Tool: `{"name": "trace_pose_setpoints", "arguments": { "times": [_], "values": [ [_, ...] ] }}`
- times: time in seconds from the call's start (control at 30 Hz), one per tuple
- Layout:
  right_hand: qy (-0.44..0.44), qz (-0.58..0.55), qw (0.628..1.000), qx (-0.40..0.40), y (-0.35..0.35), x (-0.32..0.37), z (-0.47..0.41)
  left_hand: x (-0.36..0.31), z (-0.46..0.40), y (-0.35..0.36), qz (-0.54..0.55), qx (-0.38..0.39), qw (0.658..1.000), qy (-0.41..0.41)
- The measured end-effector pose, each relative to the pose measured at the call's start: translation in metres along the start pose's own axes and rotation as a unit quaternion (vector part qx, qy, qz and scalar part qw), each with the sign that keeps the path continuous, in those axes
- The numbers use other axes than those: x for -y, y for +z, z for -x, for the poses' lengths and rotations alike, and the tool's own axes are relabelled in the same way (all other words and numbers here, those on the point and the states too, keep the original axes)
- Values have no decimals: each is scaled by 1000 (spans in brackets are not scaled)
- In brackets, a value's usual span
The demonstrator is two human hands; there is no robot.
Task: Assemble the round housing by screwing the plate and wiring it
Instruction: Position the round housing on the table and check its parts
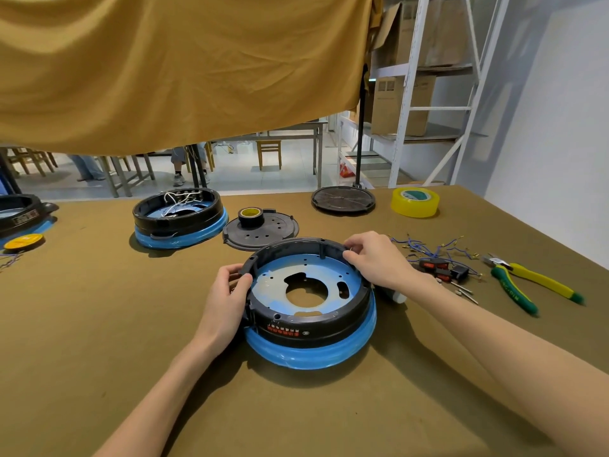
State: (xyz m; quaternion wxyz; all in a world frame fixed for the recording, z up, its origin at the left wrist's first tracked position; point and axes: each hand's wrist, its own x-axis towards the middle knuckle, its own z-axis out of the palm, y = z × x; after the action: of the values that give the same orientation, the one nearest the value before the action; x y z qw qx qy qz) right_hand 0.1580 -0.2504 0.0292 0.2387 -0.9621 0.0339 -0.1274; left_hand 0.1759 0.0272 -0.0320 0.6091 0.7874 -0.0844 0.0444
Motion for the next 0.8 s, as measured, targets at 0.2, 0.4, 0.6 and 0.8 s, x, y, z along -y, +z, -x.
{"name": "trace_pose_setpoints", "arguments": {
  "times": [0.2, 0.4, 0.6, 0.8],
  "values": [
    [-10, -39, 999, 28, 0, -2, -18, 2, 3, 0, -48, -30, 998, 23],
    [11, -69, 998, 1, 7, 1, -32, 3, 5, 0, -73, -52, 995, 43],
    [39, -93, 995, 24, 7, -12, -23, 1, 6, 0, -73, -45, 994, 61],
    [52, -86, 994, 45, -3, -18, -7, 0, 9, 0, -53, 42, 997, 37]
  ]
}}
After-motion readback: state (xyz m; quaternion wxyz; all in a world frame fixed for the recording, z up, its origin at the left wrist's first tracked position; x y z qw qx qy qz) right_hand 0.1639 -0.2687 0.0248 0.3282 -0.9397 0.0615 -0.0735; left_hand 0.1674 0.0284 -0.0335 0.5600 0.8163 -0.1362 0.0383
